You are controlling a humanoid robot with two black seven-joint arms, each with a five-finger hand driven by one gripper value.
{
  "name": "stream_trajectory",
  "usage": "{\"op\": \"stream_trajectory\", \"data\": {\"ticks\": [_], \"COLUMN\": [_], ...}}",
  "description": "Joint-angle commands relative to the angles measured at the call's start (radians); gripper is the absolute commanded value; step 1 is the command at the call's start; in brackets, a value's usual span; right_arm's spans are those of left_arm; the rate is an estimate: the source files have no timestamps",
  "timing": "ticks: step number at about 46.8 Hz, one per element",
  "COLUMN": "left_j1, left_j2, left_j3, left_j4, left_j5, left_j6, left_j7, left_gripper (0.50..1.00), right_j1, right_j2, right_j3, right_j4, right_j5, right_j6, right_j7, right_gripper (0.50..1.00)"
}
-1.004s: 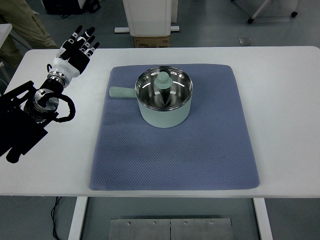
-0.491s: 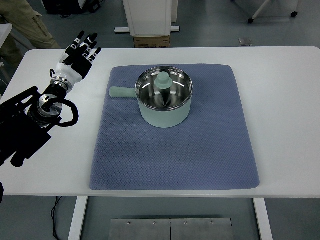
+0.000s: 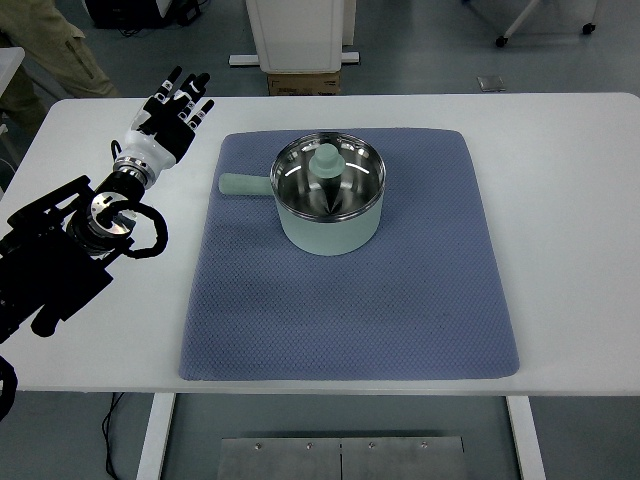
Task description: Rotate green pot handle
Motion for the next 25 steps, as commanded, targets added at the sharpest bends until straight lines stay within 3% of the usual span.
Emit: {"op": "stream_trajectory", "data": {"ticks": [1,25], "left_j1": [0.000,0.000], "left_j2": [-0.009,-0.007], "left_j3": [0.001,0.001], "left_j4": [0.006,0.017], "left_j5": [0.000,0.002], "left_j6": [0.001,-0.001], "left_j7": [0.000,0.000], "left_gripper": [1.000,1.000], "right_j1": [-0.001,0.000], "right_j2": [0.000,0.000], "right_j3": [0.000,-0.002], "right_j4": [0.000,0.003], "right_j5": [0.000,-0.005], "right_j6": [0.000,0.000], "right_j7": [0.000,0.000], "right_gripper": [1.000,1.000]}}
